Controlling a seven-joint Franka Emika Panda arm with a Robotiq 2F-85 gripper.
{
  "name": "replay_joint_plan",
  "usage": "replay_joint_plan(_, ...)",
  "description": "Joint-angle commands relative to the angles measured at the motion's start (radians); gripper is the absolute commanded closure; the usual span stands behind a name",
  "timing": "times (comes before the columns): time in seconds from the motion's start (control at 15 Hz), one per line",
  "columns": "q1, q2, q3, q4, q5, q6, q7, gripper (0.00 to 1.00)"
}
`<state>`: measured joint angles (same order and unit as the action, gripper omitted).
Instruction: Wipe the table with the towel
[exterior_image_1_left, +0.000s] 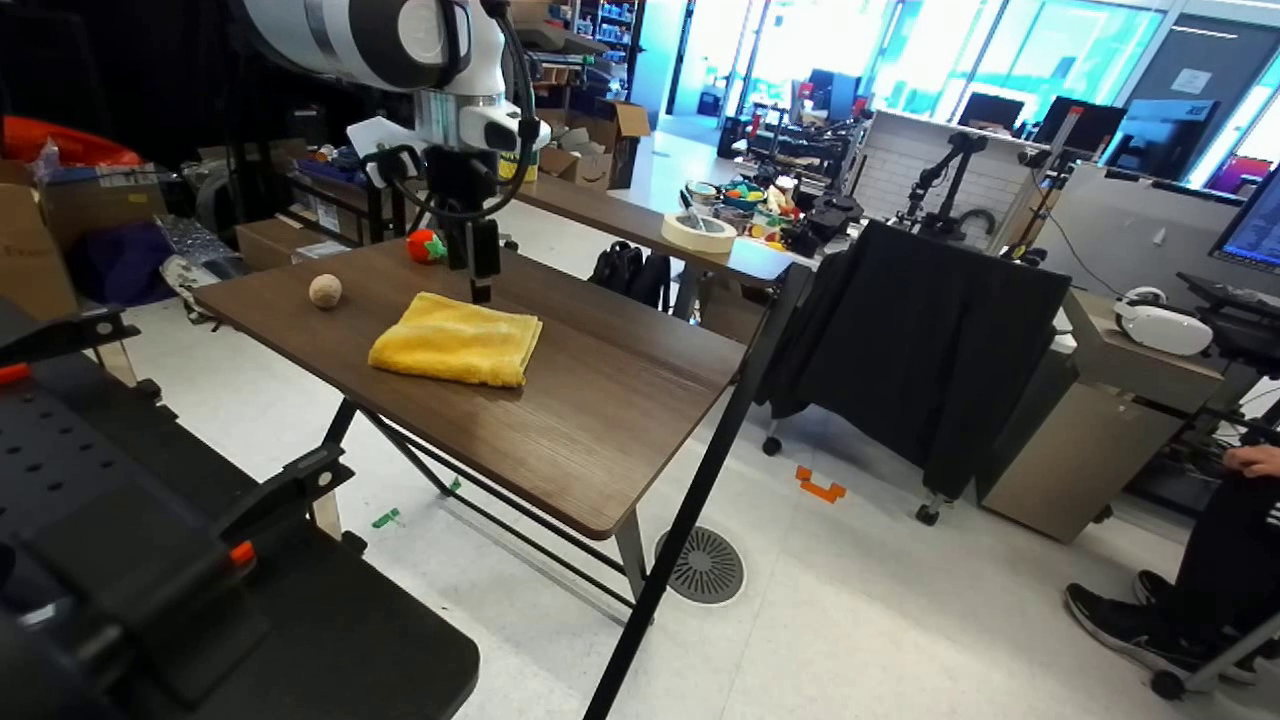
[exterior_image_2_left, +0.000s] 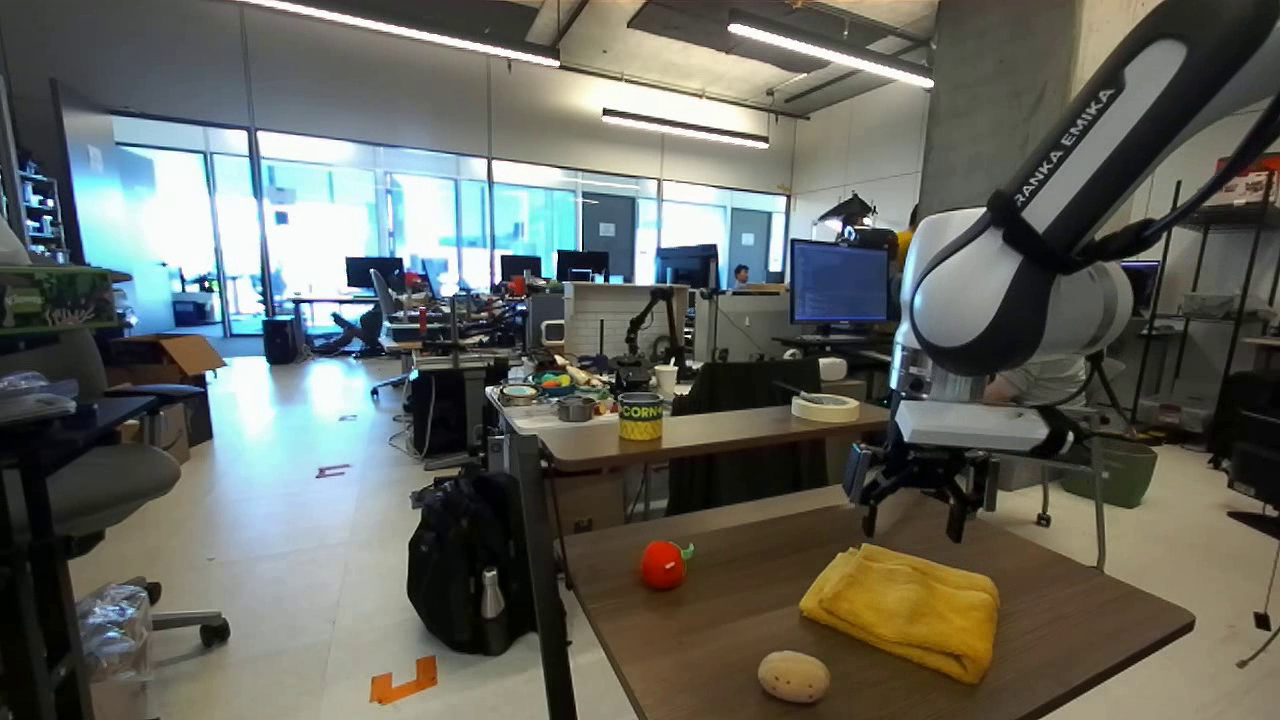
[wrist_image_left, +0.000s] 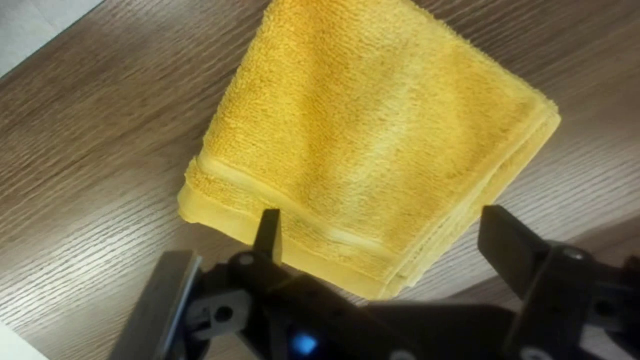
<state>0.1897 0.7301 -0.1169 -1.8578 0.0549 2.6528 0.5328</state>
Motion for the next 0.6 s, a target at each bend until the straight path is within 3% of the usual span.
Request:
replay_joint_plan(0.0, 0.005, 0.002, -0.008, 0.001, 0.008, -0.012, 0.003, 0.00)
replay_joint_plan(0.53, 0.005, 0.067, -0.023, 0.027, -0.005, 0.005, 0.011, 0.00)
